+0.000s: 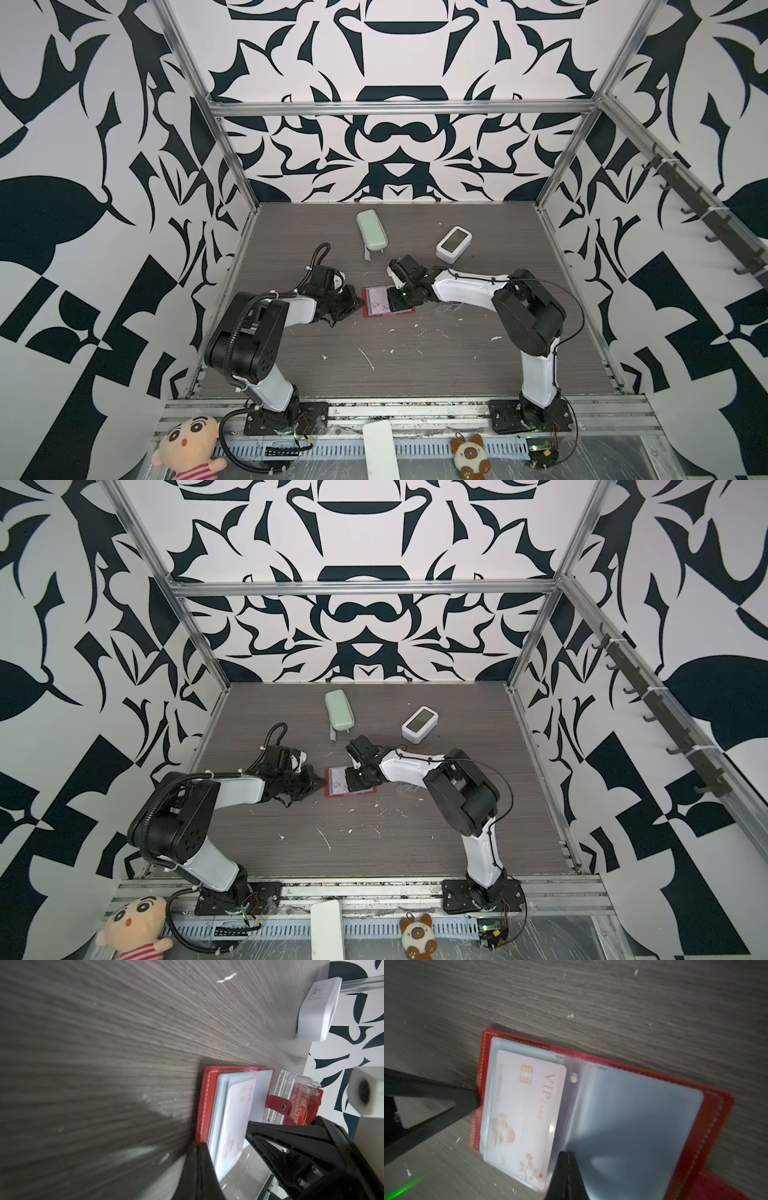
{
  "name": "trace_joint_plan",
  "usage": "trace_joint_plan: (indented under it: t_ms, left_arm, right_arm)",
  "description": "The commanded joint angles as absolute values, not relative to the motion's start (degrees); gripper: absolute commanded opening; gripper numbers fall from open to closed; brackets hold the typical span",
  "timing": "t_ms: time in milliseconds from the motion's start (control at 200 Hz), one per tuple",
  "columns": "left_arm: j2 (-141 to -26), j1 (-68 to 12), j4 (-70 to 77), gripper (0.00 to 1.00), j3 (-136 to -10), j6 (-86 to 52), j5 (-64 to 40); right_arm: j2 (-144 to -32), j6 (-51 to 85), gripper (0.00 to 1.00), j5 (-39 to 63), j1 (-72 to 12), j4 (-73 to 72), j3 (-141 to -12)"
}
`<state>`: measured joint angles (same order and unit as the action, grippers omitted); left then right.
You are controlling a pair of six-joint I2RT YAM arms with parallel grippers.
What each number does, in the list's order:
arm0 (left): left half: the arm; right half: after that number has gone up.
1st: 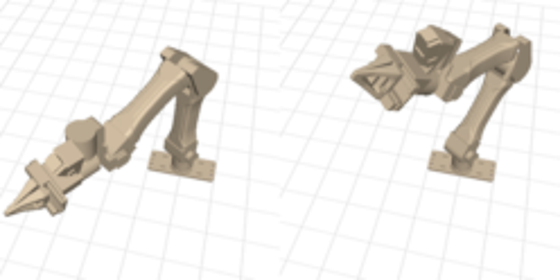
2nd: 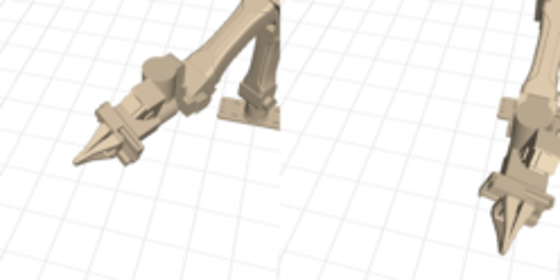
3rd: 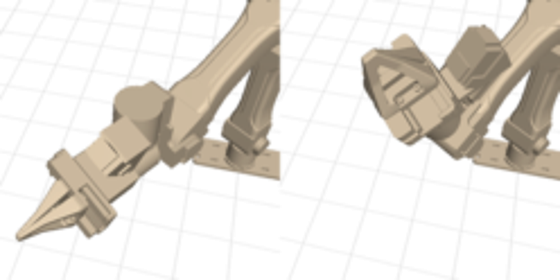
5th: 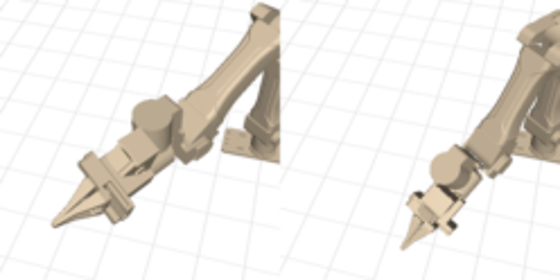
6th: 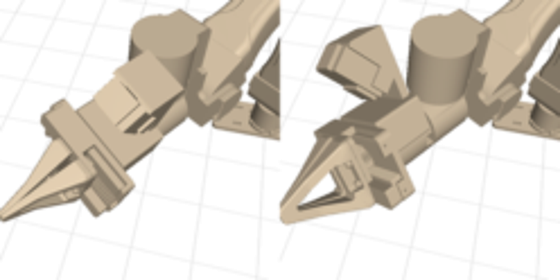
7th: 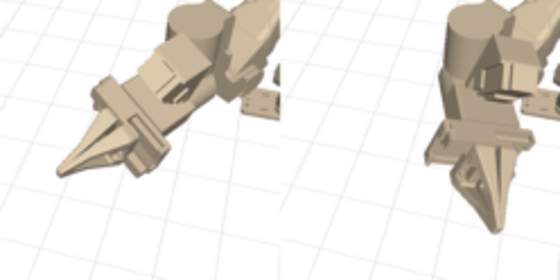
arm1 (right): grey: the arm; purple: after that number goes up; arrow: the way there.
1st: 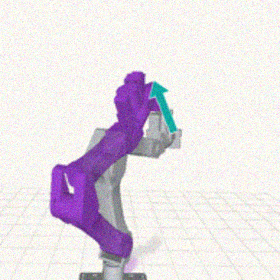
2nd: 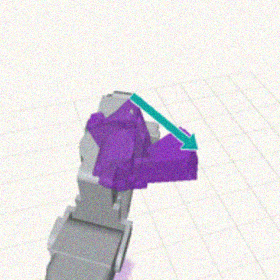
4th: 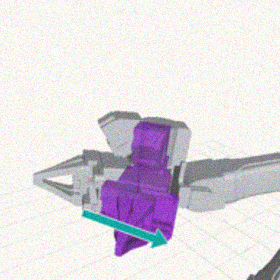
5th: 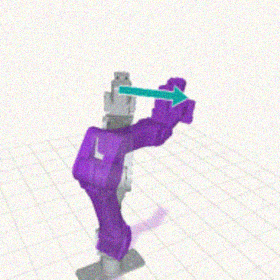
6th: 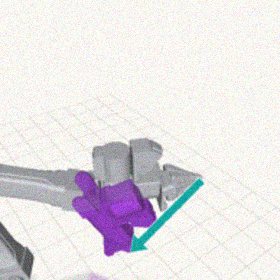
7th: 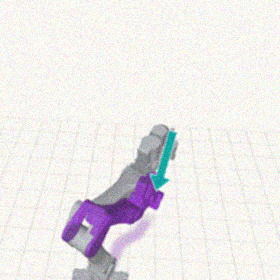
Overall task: Insert credit cards into a card holder
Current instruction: Insert the credit card into the card slot, then close the card holder at the center of the table.
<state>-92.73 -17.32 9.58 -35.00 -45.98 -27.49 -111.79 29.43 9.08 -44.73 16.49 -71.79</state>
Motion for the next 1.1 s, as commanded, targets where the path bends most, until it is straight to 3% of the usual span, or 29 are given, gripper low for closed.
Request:
trace_joint_plan:
  t_ms: [0,450,800,900,1090]
  left_arm:
    - [-89.04,-17.54,4.34,0.00,-35.84,-43.84,-25.62]
    - [-81.95,-17.67,-9.05,0.00,-40.25,-39.69,-21.70]
    - [-80.30,-18.36,-12.15,0.00,-41.38,-39.37,-21.55]
    - [-80.11,-18.46,-12.95,0.00,-41.69,-39.37,-21.10]
    - [-79.67,-19.38,-16.30,0.00,-43.18,-38.45,-17.70]
  right_arm:
    - [-105.94,29.57,0.15,7.04,-45.09,18.25,-71.63]
    - [-104.07,27.45,0.45,-5.26,-45.44,30.19,-77.00]
    - [-111.01,26.98,0.48,-4.56,-45.62,30.83,-81.52]
    - [-112.24,26.89,0.41,-5.04,-45.70,31.72,-82.58]
    - [-111.46,27.17,0.11,-5.09,-45.70,31.23,-81.21]
